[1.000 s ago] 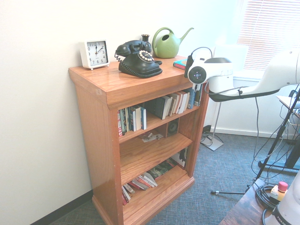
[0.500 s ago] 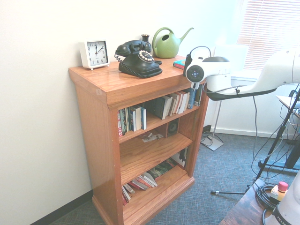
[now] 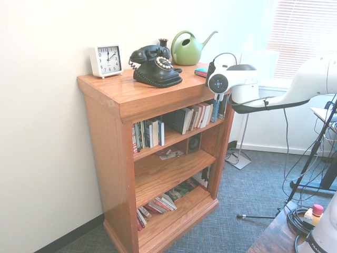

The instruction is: Organize the shelf

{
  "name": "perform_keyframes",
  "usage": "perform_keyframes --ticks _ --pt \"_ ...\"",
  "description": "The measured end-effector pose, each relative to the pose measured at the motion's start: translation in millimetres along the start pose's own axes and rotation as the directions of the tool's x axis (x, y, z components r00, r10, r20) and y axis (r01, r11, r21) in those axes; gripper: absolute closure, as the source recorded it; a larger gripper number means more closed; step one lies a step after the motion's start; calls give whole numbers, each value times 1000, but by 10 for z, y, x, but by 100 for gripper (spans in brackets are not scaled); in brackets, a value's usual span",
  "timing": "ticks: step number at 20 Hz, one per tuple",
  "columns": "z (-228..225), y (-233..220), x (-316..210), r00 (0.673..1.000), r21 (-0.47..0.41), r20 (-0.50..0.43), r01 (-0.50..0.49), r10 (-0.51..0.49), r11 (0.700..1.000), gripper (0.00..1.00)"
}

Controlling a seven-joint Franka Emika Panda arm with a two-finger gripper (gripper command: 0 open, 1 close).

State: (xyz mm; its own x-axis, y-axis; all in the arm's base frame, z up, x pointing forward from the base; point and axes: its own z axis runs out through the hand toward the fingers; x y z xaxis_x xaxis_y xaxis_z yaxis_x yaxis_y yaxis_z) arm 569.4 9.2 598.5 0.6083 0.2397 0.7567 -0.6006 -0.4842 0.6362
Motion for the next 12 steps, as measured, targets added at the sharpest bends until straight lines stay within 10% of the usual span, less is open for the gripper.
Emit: perform_keyframes --ticks 12 --pt "-188 637 183 985 -15 44 -168 169 986 100"
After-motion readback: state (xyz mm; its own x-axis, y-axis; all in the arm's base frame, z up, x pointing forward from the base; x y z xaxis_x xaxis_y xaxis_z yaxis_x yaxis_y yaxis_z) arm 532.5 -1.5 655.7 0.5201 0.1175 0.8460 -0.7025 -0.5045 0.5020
